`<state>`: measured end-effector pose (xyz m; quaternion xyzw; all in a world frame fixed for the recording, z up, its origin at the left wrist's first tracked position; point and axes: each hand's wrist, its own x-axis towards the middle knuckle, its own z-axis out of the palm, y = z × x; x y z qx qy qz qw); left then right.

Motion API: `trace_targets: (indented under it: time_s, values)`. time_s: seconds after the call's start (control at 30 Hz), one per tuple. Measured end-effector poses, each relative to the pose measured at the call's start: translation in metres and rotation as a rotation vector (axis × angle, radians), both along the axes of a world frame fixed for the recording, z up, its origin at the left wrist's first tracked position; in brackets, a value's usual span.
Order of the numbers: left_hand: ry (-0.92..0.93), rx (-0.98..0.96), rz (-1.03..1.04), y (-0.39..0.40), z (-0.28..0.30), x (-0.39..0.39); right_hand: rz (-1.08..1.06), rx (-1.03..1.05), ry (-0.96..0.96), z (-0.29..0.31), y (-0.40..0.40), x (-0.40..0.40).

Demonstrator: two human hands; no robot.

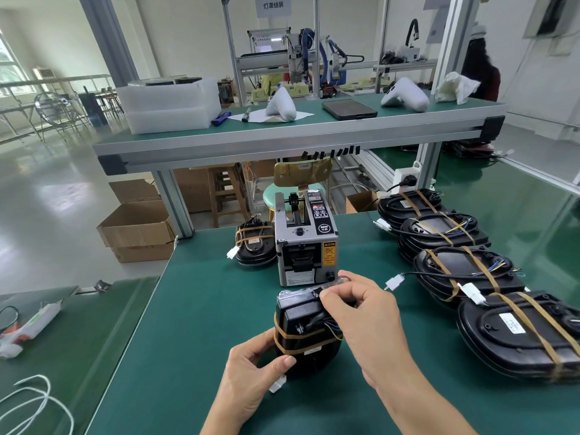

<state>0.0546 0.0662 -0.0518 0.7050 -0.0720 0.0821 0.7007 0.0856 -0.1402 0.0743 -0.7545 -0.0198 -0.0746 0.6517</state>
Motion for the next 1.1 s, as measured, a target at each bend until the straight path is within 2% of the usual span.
trace_targets:
  time_s: [0.33,0.8,1.1]
  values:
    - [-0.005,0.011,0.001,0.0003,-0.0003,0.0004,0.005,-0.054,-0.017,0.0020,-0.0001,0.0042]
    - [-0.031,0.013,-0.004,0.0023,-0.0070,0.0035,-0.101,-0.228,-0.040,0.0076,0.0076,0.0013]
    - [-0.023,0.040,0.014,0.0028,-0.0077,0.0037,-0.131,-0.234,-0.025,0.0051,0.0091,0.0025]
